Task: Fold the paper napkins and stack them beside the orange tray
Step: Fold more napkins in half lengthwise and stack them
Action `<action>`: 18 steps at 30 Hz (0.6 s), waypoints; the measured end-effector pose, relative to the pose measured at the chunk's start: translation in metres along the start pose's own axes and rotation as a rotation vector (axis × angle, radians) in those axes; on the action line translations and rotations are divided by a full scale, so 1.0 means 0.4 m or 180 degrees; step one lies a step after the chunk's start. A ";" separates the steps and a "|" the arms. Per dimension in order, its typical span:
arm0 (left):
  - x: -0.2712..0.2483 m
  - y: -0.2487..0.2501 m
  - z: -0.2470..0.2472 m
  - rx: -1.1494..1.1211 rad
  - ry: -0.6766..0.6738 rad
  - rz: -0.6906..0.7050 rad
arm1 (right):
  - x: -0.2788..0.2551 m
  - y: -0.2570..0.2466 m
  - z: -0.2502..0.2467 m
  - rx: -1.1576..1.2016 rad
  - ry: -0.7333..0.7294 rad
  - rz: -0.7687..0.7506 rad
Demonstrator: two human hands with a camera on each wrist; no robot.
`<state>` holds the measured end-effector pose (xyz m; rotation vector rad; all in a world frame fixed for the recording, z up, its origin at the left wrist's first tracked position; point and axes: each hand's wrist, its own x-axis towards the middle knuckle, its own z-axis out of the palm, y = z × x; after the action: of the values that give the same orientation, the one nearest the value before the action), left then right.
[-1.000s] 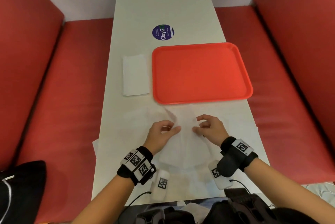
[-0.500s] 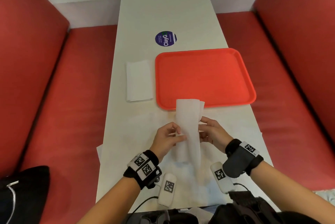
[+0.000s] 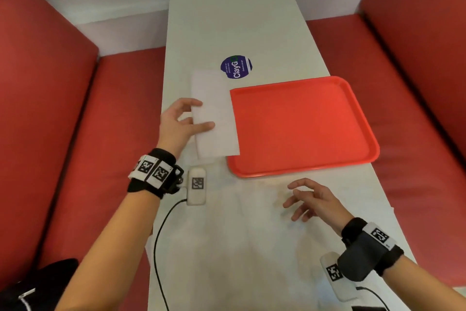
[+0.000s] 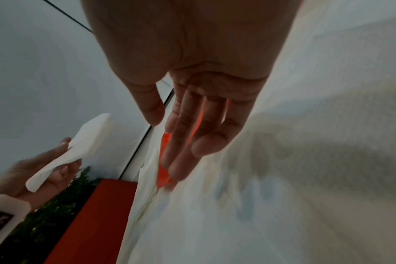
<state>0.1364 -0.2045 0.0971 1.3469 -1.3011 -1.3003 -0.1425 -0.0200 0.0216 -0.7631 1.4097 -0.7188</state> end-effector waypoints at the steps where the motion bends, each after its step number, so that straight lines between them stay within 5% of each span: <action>1: 0.027 -0.008 -0.016 -0.0042 0.0114 -0.0037 | 0.003 -0.001 -0.009 0.0008 0.0055 0.0007; 10: 0.165 -0.229 -0.057 0.0528 0.0237 -0.0710 | 0.028 -0.006 -0.067 0.0043 0.0466 0.0064; 18: 0.214 -0.277 -0.098 0.1115 -0.0107 -0.0617 | 0.030 -0.006 -0.078 0.0024 0.0545 0.0040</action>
<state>0.1824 -0.2802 -0.0182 1.7358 -1.5012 -1.2661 -0.1734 -0.0323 0.0162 -0.6992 1.5640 -0.7942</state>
